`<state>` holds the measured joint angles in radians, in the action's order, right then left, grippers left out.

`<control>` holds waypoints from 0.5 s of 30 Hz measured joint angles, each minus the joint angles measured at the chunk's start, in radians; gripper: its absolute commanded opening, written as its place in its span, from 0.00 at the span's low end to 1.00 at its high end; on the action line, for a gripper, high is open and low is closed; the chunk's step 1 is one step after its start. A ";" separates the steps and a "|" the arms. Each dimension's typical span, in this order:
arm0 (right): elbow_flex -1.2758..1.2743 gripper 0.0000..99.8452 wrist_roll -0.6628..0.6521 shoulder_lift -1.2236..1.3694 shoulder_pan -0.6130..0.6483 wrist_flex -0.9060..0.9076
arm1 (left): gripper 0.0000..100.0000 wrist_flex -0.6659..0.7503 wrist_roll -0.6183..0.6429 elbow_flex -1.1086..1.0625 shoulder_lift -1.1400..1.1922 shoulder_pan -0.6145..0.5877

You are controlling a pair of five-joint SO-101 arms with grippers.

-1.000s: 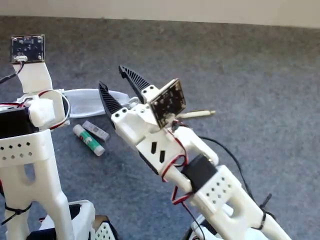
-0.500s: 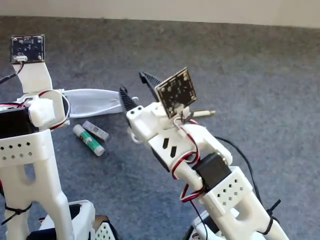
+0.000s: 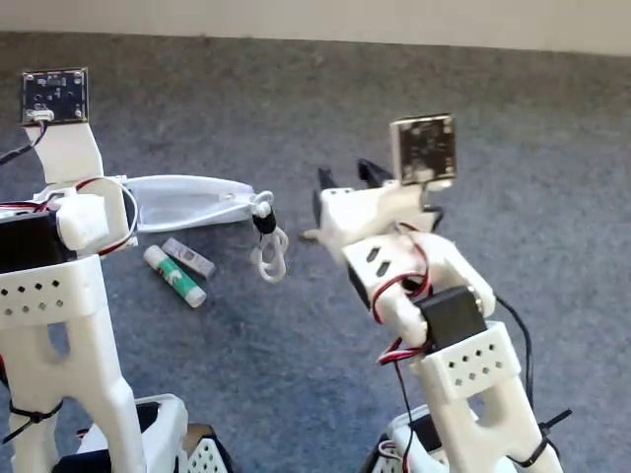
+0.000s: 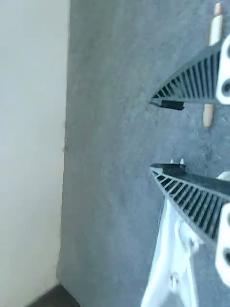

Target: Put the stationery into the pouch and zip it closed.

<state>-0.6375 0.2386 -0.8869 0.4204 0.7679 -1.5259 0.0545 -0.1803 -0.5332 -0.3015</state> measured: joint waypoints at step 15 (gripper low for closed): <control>-0.043 0.18 0.043 0.000 -0.115 0.006 | 0.01 0.000 0.000 0.000 0.000 0.000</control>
<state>-0.6805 0.2816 -0.8869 0.3053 0.7741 -1.5259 0.0545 -0.1803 -0.5332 -0.3015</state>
